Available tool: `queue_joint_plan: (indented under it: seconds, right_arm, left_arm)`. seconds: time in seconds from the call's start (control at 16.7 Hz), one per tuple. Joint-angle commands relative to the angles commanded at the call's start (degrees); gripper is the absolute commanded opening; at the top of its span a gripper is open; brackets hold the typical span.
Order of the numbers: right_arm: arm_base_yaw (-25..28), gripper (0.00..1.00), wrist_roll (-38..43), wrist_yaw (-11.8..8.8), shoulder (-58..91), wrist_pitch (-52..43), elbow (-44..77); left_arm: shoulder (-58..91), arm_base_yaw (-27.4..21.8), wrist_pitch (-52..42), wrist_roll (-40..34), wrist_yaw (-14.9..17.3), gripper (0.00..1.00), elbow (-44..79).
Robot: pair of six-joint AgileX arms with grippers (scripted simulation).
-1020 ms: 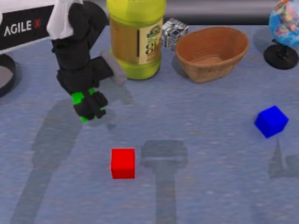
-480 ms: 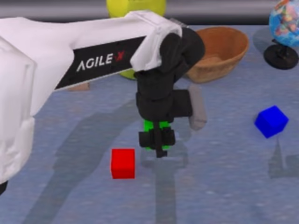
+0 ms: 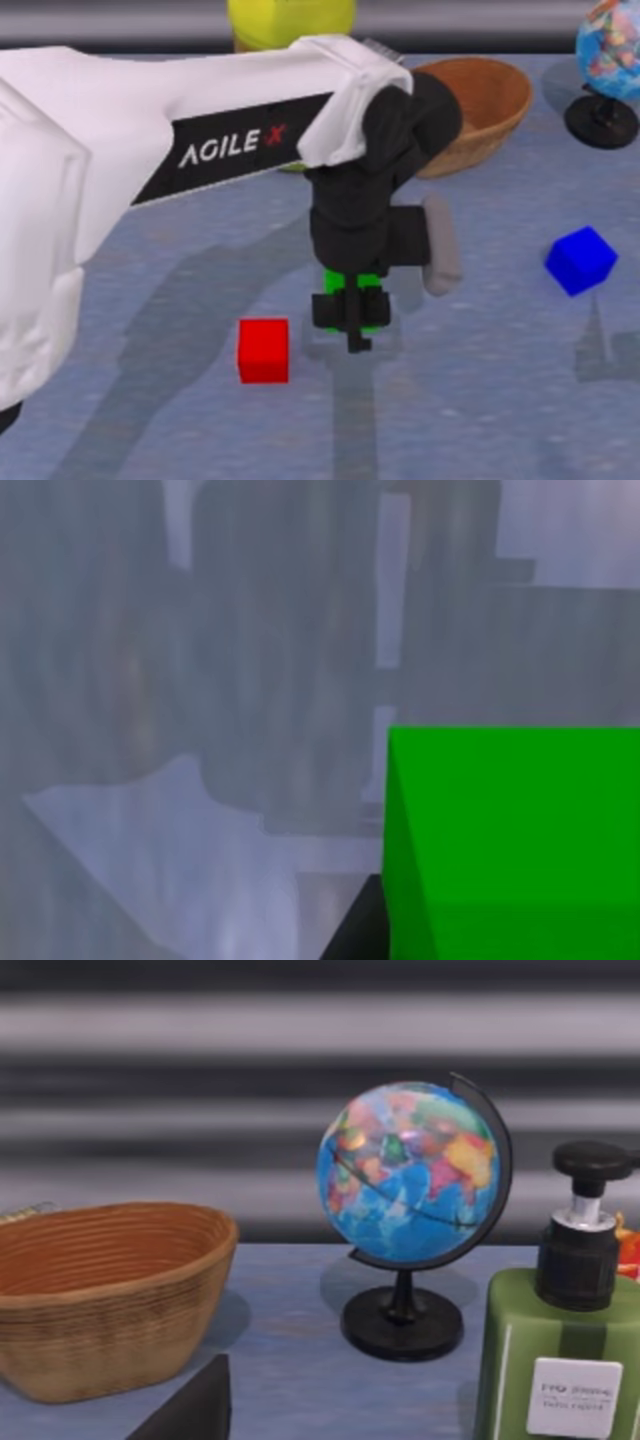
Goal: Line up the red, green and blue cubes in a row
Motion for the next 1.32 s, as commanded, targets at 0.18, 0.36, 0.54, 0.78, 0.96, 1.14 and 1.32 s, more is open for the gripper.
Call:
queue_joint_plan:
  seconds: [0.18, 0.36, 0.54, 0.78, 0.96, 1.14, 1.32]
  right_arm:
    - [0.0, 1.0, 0.0, 0.0, 0.0, 0.0, 0.0]
    - [0.0, 1.0, 0.0, 0.0, 0.0, 0.0, 0.0]
    - [0.0, 1.0, 0.0, 0.0, 0.0, 0.0, 0.0]
    - [0.0, 1.0, 0.0, 0.0, 0.0, 0.0, 0.0]
    - [0.0, 1.0, 0.0, 0.0, 0.0, 0.0, 0.0]
    - [0.0, 1.0, 0.0, 0.0, 0.0, 0.0, 0.0]
    - [0.0, 1.0, 0.0, 0.0, 0.0, 0.0, 0.0]
  left_arm:
    - [1.73, 0.06, 4.82, -0.21, 0.04, 0.0, -2.88]
    - [3.89, -0.24, 10.36, -0.09, 0.02, 0.0, -6.04]
    - [4.73, -0.39, 12.08, 0.0, 0.04, 0.0, -7.16]
    - [4.73, -0.39, 12.08, 0.0, 0.04, 0.15, -7.16]
    - [4.73, -0.39, 12.08, 0.0, 0.04, 0.38, -7.16]
    - [4.73, -0.39, 12.08, 0.0, 0.04, 0.6, -7.16]
    - [4.73, -0.39, 12.08, 0.0, 0.04, 0.83, -7.16]
